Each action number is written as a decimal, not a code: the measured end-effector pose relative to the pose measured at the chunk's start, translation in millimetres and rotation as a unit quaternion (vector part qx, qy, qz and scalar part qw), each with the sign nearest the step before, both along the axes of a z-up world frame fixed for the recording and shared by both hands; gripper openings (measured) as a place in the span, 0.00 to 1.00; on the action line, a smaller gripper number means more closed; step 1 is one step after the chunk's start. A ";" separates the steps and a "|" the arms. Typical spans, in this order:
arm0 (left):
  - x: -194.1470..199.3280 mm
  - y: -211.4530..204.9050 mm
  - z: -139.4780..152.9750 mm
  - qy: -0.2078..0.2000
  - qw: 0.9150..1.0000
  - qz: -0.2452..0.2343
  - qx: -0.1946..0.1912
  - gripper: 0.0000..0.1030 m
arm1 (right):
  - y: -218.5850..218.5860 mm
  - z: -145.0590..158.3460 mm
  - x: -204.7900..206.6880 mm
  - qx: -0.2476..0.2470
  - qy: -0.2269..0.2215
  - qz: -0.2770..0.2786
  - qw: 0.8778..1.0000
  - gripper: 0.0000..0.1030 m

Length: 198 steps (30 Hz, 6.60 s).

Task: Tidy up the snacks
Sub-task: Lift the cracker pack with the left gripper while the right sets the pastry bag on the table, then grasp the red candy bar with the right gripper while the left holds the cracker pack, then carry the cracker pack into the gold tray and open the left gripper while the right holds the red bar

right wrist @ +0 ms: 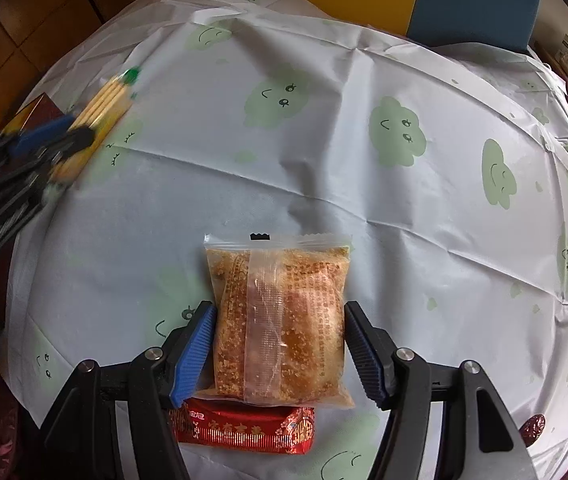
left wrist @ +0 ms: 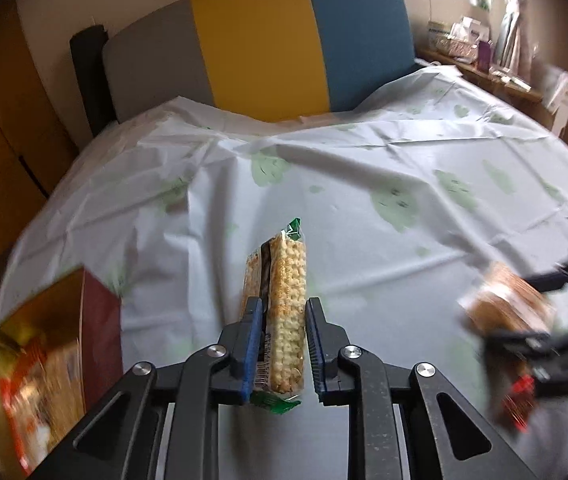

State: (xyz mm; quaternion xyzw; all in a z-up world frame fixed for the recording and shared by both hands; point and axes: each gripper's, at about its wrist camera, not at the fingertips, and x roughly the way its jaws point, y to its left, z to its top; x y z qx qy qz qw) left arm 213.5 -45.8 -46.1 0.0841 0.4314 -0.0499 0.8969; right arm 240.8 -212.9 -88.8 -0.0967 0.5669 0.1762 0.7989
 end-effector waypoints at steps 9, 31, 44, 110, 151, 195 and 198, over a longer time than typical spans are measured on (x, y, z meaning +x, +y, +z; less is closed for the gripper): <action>-53.4 8.7 17.1 0.006 0.996 -0.035 -0.081 0.23 | 1.1 -9.1 -10.7 -0.009 -0.009 -0.003 1.000 0.64; -78.2 -7.0 -26.7 0.031 0.999 -0.020 -0.031 0.46 | -30.1 12.4 -10.3 0.051 -0.029 -0.093 0.994 0.65; -147.6 4.9 -34.7 -0.013 1.000 -0.012 -0.022 0.46 | -73.2 45.5 -65.7 0.133 -0.010 -0.185 0.974 0.65; -150.1 21.8 -36.7 0.001 0.996 0.016 -0.092 0.46 | -7.7 -4.6 -101.4 0.029 -0.077 -0.062 0.995 0.28; -173.2 210.7 45.4 -0.071 0.950 0.244 -0.179 0.46 | 4.4 0.6 -126.1 -0.016 -0.128 -0.041 0.991 0.28; -181.1 158.9 59.0 -0.097 0.974 0.178 -0.097 0.48 | 4.2 0.1 -127.1 -0.015 -0.135 -0.051 0.989 0.27; -181.3 139.9 59.0 -0.093 0.980 0.137 -0.108 0.48 | 4.1 0.1 -127.5 -0.014 -0.135 -0.052 0.989 0.27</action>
